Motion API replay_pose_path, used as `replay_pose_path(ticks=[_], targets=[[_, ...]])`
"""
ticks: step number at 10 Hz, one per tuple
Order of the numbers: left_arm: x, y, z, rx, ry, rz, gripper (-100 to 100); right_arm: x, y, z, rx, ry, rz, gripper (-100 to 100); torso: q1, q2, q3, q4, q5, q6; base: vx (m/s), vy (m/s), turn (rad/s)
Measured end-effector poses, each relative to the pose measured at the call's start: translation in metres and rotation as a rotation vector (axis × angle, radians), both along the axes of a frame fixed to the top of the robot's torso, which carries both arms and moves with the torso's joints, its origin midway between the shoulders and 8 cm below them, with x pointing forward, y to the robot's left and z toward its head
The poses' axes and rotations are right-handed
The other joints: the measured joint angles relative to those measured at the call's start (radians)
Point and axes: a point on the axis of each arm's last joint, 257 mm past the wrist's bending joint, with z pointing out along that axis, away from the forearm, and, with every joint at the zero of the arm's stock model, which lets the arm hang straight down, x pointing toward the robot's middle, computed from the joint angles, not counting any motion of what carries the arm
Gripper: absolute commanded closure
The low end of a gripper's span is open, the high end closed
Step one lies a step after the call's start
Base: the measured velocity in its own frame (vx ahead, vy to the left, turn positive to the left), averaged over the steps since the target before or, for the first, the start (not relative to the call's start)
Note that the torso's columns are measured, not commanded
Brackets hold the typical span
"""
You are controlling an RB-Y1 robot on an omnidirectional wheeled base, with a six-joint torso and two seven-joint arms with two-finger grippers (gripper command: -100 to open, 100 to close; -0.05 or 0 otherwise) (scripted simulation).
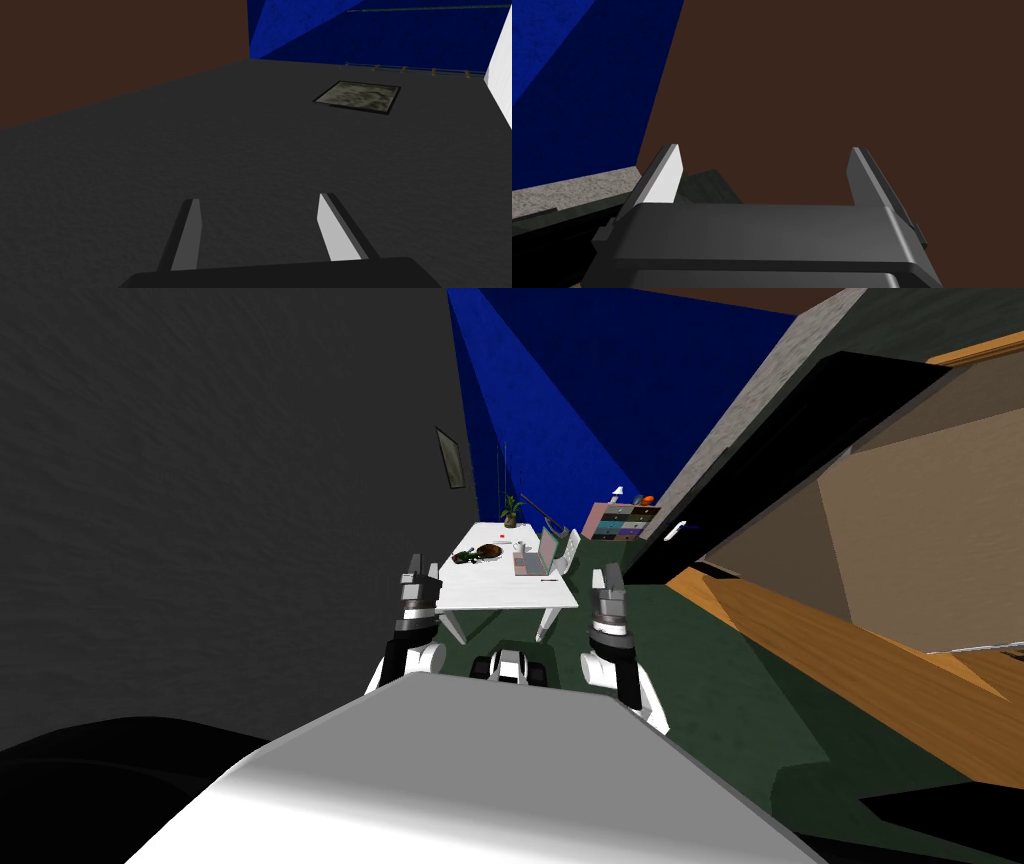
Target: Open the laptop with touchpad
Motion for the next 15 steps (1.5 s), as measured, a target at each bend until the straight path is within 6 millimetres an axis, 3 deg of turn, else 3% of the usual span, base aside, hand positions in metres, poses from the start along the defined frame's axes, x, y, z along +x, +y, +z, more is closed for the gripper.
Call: replay_pose_path(ticks=[15], targets=[[0.0,0.0,0.0,0.0,0.0,0.0,0,0.104,0.086,-0.062,-0.573,0.017,-0.13,-100,0.0,0.0,0.0,0.0,0.0,0.0,0.023,-0.01,0.001]])
